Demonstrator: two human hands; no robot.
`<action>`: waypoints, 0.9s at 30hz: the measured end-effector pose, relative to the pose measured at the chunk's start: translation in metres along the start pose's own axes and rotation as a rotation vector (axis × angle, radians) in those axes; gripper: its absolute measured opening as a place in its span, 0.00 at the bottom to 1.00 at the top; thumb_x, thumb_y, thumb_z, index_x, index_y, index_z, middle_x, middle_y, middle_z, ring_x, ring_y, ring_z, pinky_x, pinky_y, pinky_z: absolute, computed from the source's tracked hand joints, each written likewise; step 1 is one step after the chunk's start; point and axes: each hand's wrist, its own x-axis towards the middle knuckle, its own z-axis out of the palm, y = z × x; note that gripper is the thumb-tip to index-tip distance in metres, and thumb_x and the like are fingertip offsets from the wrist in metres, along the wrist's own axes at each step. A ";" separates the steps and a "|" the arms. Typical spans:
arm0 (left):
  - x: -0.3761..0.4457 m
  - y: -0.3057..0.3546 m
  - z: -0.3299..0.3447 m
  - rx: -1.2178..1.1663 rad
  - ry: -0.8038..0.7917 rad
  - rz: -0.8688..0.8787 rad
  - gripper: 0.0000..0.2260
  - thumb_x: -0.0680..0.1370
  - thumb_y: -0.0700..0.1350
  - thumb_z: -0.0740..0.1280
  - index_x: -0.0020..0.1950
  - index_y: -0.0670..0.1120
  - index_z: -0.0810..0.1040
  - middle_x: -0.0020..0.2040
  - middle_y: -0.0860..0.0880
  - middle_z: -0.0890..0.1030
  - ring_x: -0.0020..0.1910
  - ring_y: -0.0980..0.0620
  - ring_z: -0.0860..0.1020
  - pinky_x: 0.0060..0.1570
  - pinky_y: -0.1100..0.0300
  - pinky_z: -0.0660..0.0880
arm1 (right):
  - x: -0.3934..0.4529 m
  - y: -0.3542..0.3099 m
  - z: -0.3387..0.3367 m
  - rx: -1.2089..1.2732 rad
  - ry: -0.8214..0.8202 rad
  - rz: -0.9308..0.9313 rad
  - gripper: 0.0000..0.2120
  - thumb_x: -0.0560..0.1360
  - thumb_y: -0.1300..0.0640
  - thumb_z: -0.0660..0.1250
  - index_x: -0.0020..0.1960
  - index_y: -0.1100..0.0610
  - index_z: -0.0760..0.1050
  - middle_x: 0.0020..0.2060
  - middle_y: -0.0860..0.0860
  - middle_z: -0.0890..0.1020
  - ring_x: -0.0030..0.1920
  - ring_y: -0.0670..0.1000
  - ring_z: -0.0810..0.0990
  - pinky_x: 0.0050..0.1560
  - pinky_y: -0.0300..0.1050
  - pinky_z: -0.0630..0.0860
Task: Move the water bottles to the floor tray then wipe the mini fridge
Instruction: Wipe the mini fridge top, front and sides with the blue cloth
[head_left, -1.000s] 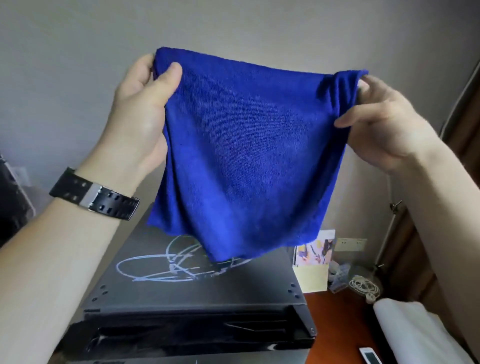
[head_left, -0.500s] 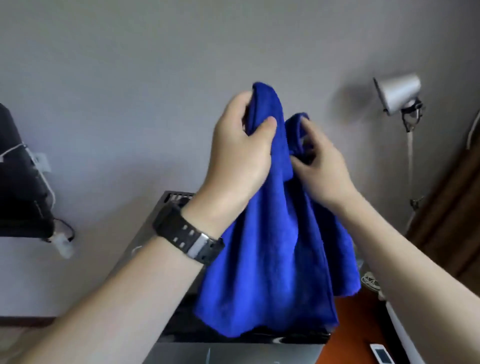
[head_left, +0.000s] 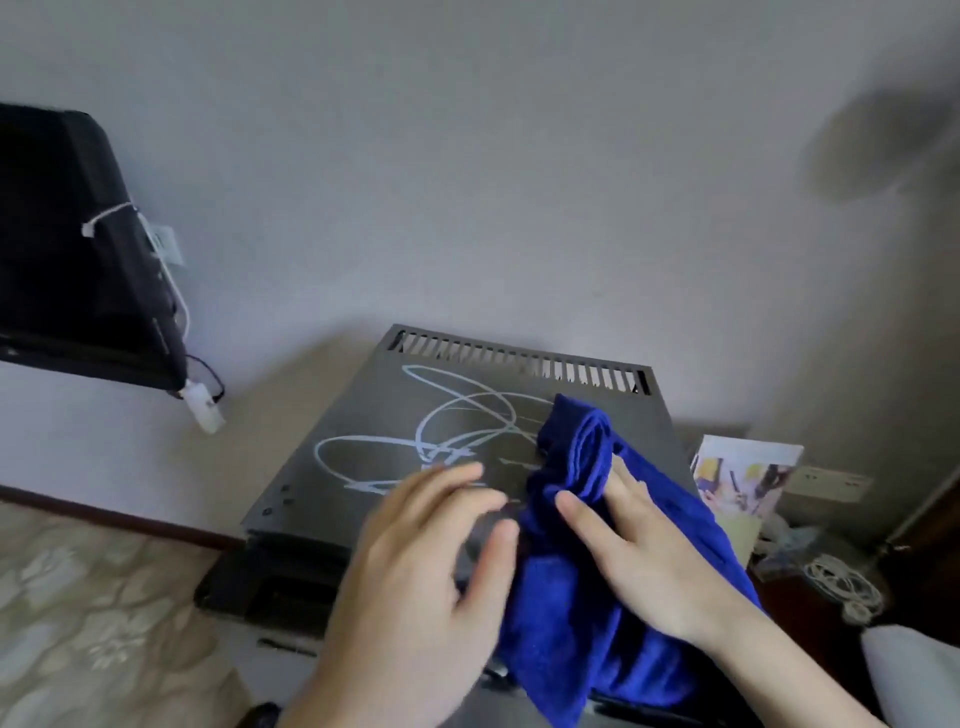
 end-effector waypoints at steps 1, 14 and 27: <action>-0.006 -0.025 -0.013 0.076 0.121 -0.045 0.14 0.76 0.53 0.62 0.51 0.48 0.84 0.57 0.53 0.82 0.57 0.50 0.79 0.62 0.59 0.70 | 0.003 0.005 0.001 -0.056 -0.006 0.023 0.27 0.76 0.32 0.55 0.73 0.33 0.61 0.79 0.35 0.53 0.80 0.40 0.44 0.80 0.53 0.41; -0.034 -0.132 -0.036 0.078 0.420 -0.355 0.19 0.71 0.43 0.60 0.61 0.41 0.77 0.57 0.41 0.77 0.57 0.37 0.71 0.57 0.42 0.70 | 0.126 0.032 -0.010 -0.469 0.149 0.296 0.44 0.68 0.25 0.49 0.76 0.47 0.64 0.79 0.47 0.61 0.80 0.53 0.52 0.78 0.62 0.45; -0.014 -0.136 -0.041 0.262 0.070 -0.086 0.15 0.72 0.52 0.62 0.50 0.46 0.82 0.51 0.45 0.83 0.49 0.39 0.75 0.49 0.45 0.71 | 0.104 -0.054 0.084 -0.484 -0.062 0.121 0.44 0.69 0.25 0.61 0.79 0.40 0.53 0.81 0.45 0.52 0.81 0.58 0.42 0.79 0.60 0.41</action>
